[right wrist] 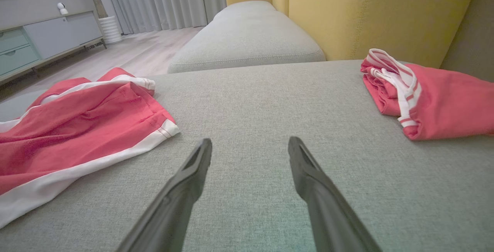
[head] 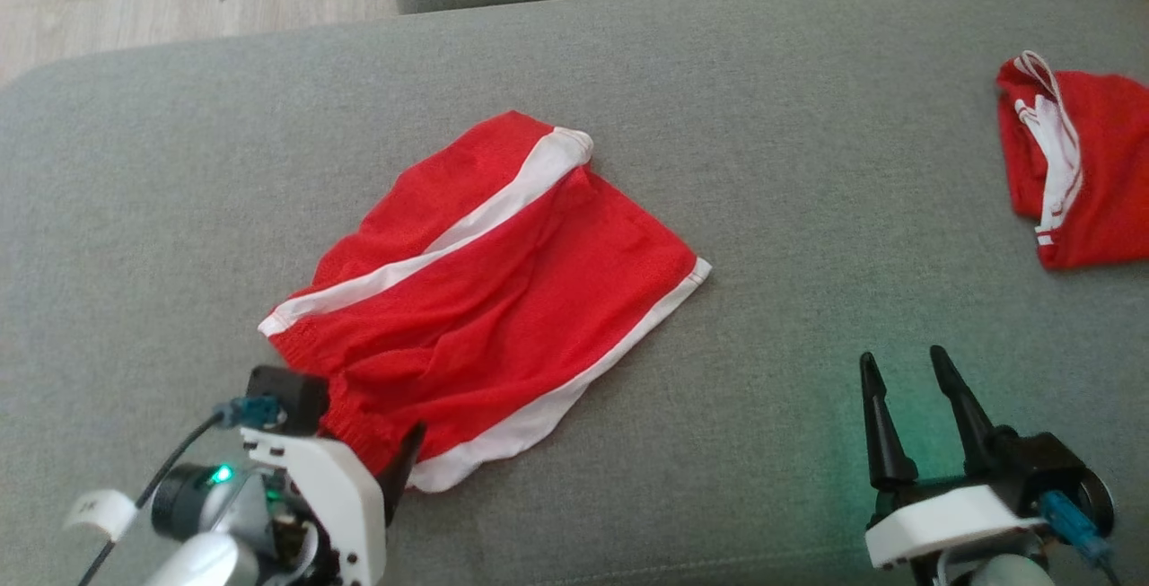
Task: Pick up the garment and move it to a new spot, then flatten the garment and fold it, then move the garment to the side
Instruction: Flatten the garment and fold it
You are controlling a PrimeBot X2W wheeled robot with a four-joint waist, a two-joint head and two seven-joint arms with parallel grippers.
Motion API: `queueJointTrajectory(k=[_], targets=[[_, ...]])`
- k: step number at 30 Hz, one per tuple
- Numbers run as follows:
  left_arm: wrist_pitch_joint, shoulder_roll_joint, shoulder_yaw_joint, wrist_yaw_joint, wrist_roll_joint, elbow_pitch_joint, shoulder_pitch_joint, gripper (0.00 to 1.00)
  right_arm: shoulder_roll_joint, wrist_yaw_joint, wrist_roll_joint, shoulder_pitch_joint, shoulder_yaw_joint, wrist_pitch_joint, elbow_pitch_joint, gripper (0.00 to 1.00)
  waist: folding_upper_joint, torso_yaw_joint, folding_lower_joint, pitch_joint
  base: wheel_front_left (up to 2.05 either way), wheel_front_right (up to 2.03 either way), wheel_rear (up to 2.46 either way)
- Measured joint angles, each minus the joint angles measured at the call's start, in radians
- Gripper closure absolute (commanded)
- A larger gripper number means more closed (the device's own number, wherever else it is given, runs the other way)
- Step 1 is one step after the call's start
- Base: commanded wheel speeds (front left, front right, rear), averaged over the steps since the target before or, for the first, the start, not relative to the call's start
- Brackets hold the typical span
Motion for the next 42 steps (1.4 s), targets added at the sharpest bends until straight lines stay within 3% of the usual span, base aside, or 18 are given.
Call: queueJointTrajectory(k=[8, 12, 17, 23, 31, 36, 42], targets=[[0.043, 0.069, 0.027, 0.052, 0.000, -0.079, 0.078, 0.00, 0.000, 0.000, 0.005, 0.000, -0.003, 0.000, 0.000, 0.00, 0.0000, 0.004, 0.0000, -0.006, 0.00, 0.00, 0.00], [0.029, 0.077, 0.037, 0.080, 0.000, -0.080, 0.106, 0.00, 0.000, 0.000, 0.005, 0.002, -0.006, 0.000, 0.002, 0.00, 0.0000, 0.014, 0.0000, -0.014, 0.00, 0.00, 0.00], [-0.107, 0.047, 0.087, 0.140, 0.022, -0.082, 0.143, 0.00, 0.000, 0.000, 0.003, 0.005, -0.031, 0.000, -0.008, 0.00, 0.0000, 0.032, 0.0000, -0.028, 0.00, 0.00, 0.00], [-0.296, -0.036, 0.090, 0.152, 0.067, -0.058, 0.144, 0.00, 0.000, 0.000, -0.032, 0.035, -0.079, 0.000, -0.032, 0.00, 0.0000, 0.065, 0.0000, -0.057, 0.00, 0.00, 0.00], [-0.557, -0.125, 0.060, 0.137, 0.137, 0.080, 0.172, 0.00, 0.000, 0.000, -0.050, 0.046, -0.108, 0.000, -0.042, 0.00, 0.0000, 0.097, 0.0000, -0.124, 0.00, 0.00, 0.00], [-0.591, -0.165, 0.068, 0.096, 0.169, 0.153, 0.189, 0.00, 0.000, 0.000, -0.050, 0.053, -0.107, 0.000, -0.043, 0.00, 0.0000, 0.104, 0.0000, -0.139, 0.00, 0.00, 0.00], [-0.593, -0.256, 0.181, -0.011, 0.291, 0.118, 0.201, 0.00, 0.001, 0.000, -0.050, 0.062, -0.095, 0.000, -0.033, 0.00, 0.0000, 0.099, 0.0000, -0.148, 0.00, 0.00, 0.00]])
